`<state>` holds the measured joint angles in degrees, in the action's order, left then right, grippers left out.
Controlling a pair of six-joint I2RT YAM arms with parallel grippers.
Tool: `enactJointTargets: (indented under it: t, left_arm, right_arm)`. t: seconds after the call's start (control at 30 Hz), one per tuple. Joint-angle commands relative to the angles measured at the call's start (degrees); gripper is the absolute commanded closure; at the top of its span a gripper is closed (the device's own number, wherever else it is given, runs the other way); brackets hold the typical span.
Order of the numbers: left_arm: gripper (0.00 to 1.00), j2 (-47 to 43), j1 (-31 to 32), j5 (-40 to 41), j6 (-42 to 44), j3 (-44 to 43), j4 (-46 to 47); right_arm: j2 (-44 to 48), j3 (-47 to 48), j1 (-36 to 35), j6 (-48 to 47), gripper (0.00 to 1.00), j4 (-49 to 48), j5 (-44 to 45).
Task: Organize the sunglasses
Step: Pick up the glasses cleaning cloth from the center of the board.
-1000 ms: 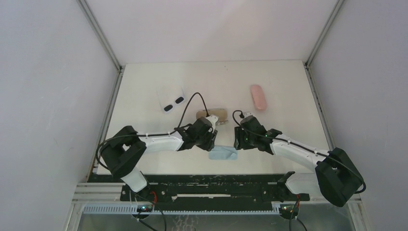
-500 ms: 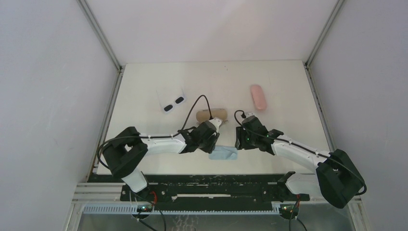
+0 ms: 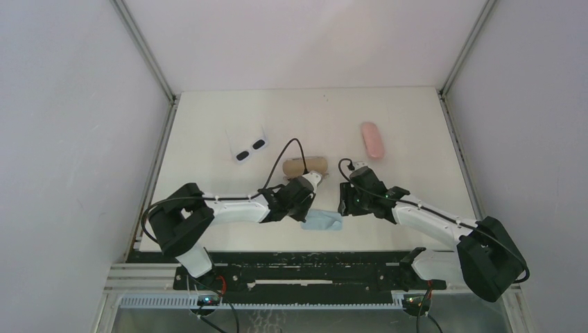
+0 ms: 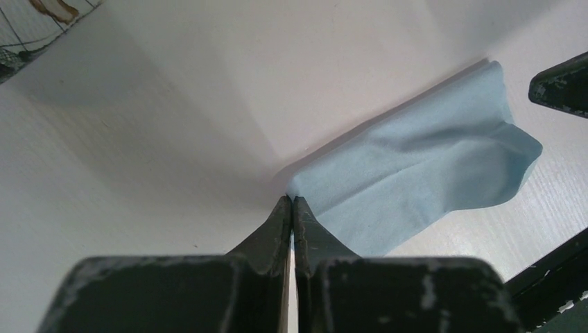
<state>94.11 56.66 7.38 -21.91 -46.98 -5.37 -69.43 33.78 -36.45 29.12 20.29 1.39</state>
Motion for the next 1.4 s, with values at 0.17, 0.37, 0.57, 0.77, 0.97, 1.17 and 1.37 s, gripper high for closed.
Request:
enactJointTargets:
  t: [0.17,0.37,0.57,0.77,0.97,1.17,1.37]
  left_arm:
    - [1.0,0.53,0.46,-0.67,0.47,-0.57,-2.11]
    - [1.0,0.51,0.46,-0.64,0.56,-0.64,-2.11]
    - [1.0,0.56,0.46,-0.8,0.73,-0.72,-1.93]
    - [1.0,0.47,0.46,-0.93,0.99,-0.84,-1.93]
    - [1.0,0.23,0.46,-1.03,1.06,-0.59,-1.68]
    - [1.0,-0.21,0.46,-1.14,1.32,-0.37,-1.49]
    - [1.0,-0.07,0.46,-1.37,1.35,-0.47,-1.38]
  right_arm:
    - [-3.52,-0.1,0.53,0.44,0.51,-3.96,-4.97]
    - [-5.02,-0.12,1.22,0.72,0.58,-4.71,-7.59]
    - [-7.74,-0.11,2.52,1.17,0.61,-6.97,-9.93]
    - [-10.34,-0.11,4.12,1.06,0.71,-8.92,-12.31]
    - [-9.43,-0.12,4.51,0.9,0.95,-9.17,-12.29]
    - [-6.65,-0.11,7.0,1.34,1.0,-10.5,-11.04]
    - [-6.07,-0.12,10.46,2.19,0.93,-11.92,-13.15]
